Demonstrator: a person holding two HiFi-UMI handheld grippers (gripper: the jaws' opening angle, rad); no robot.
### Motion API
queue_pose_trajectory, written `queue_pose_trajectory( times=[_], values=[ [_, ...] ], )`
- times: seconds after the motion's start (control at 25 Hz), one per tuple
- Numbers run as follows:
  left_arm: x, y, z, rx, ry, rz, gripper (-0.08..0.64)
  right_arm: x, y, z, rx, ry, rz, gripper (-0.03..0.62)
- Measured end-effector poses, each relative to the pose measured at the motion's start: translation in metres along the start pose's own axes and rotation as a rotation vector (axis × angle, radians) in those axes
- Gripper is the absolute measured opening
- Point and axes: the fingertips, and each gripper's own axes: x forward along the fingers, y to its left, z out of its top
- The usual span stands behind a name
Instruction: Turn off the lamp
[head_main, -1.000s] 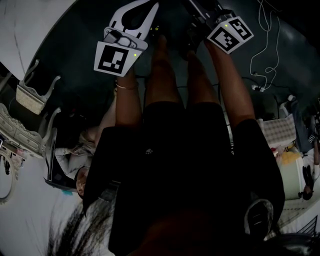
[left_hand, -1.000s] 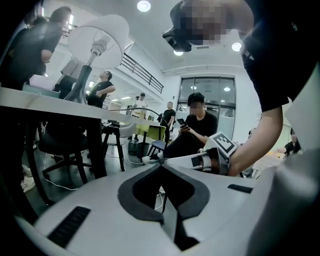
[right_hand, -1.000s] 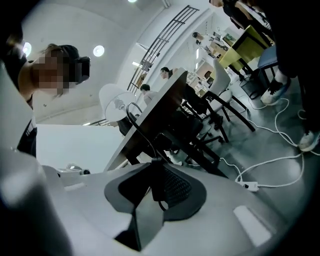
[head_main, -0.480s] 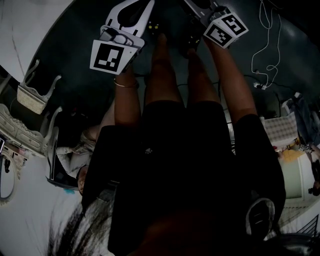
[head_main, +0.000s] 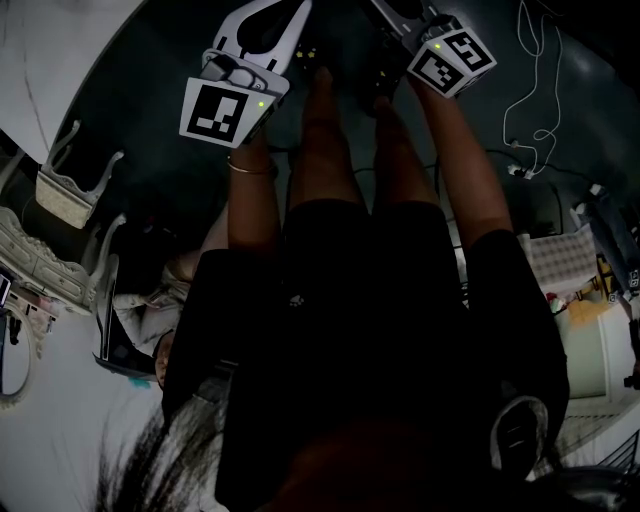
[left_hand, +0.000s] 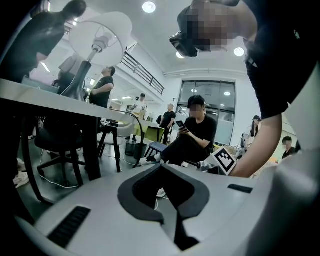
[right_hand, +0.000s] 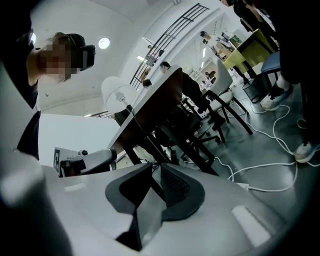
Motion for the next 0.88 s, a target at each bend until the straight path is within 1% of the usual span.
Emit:
queue_pose_trajectory(
  times=[0.12,0.16,0.4,0.64,0.8,0.88],
  values=[
    [0.000,-0.003,0.000,0.004,0.002,-0.001,0.006,-0.005,0.002,0.005,0.002,-0.019,0.000,0.007],
    [0.001,-0.004,0.000,0.006,0.002,-0.002,0.006,-0.007,0.003,0.008,0.002,-0.028,0.000,0.004],
    [0.005,-0.018,0.006,0.011,0.009,-0.013,0.006,-0.019,0.007,0.021,-0.010,-0.045,-0.017,0.002],
    [0.004,-0.032,0.011,0.016,0.020,-0.027,0.006,-0.033,0.028,0.040,-0.003,-0.067,0.001,0.002],
    [0.005,-0.040,0.016,0.036,0.044,-0.039,0.006,-0.038,0.047,0.057,-0.043,-0.052,0.022,0.002],
    [0.004,-0.044,0.024,0.039,0.038,-0.042,0.006,-0.041,0.060,0.067,-0.063,-0.051,0.038,0.002]
  ],
)
